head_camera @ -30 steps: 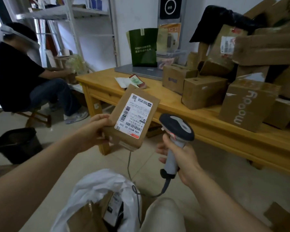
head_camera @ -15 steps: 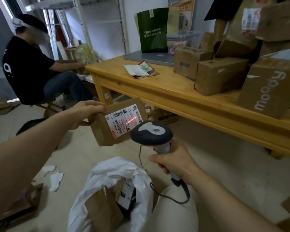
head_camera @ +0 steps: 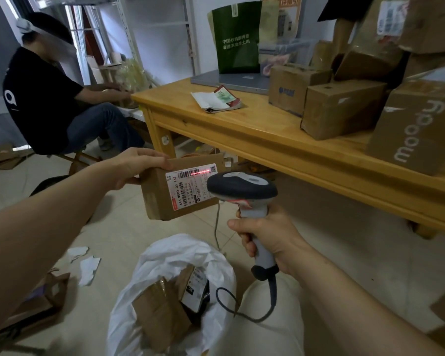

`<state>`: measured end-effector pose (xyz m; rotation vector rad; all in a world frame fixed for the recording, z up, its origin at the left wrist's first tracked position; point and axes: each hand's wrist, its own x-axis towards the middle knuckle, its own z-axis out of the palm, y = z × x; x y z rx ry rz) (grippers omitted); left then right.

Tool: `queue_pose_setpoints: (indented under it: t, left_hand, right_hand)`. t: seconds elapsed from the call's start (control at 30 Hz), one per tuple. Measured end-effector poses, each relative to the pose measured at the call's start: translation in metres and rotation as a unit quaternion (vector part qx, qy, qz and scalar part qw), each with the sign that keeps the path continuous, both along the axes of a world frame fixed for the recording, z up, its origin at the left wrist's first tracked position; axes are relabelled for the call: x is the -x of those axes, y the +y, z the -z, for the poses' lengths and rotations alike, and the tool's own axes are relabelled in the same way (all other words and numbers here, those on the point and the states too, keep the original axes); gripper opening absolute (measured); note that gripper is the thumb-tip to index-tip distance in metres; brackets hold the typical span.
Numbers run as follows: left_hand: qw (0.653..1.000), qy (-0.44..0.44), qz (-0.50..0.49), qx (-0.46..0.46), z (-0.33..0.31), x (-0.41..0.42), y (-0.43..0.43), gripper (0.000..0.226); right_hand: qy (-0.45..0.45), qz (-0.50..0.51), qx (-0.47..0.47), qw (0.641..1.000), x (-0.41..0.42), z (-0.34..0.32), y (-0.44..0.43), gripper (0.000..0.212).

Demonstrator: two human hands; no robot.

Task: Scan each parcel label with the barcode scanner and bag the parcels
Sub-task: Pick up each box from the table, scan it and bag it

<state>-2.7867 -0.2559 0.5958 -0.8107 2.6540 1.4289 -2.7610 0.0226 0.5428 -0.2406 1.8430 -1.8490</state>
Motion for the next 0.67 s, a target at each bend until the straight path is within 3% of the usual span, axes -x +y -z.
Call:
queue_pose_setpoints:
  t: [0.2,0.37,0.53,0.67]
  left_hand:
    - [1.0,-0.002,0.003,-0.004,0.002,0.0,0.001,0.032]
    - [1.0,-0.005,0.001,-0.008,0.005,0.0,0.001,0.017]
    - [1.0,-0.009,-0.018,-0.011,0.01,-0.005,0.0,0.021]
    - [0.996,-0.059,-0.064,-0.035,0.043,-0.027,-0.01,0.039]
  right_hand:
    - [0.007,0.004,-0.003,1.0,-0.001,0.0,-0.001,0.021]
    - [0.011,-0.003,-0.012,1.0,0.0,0.003,-0.006,0.024]
    - [0.004,-0.019,-0.011,1.0,-0.002,0.007,-0.01,0.02]
    - [-0.078,-0.026,0.015,0.997,-0.004,0.018,-0.019,0.016]
